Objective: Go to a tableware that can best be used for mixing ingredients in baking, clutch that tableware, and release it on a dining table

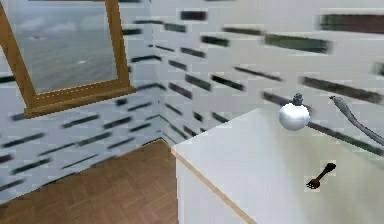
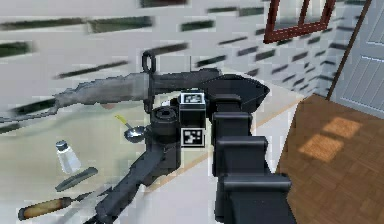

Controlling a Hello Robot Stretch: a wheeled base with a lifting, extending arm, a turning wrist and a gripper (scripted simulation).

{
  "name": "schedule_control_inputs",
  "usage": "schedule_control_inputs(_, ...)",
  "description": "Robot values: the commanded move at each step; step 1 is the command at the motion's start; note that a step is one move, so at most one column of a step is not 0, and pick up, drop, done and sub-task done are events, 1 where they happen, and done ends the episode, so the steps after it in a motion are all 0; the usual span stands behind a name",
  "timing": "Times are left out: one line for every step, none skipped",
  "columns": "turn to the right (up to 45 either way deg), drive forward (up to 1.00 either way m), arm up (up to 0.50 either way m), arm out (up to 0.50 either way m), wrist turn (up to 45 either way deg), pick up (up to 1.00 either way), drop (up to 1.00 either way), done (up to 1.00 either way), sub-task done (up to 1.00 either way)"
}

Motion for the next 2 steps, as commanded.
schedule_control_inputs(0.0,0.00,0.00,-0.12,0.0,0.00,0.00,0.00,0.00)
schedule_control_inputs(-45.0,0.00,0.00,0.00,0.0,0.00,0.00,0.00,0.00)
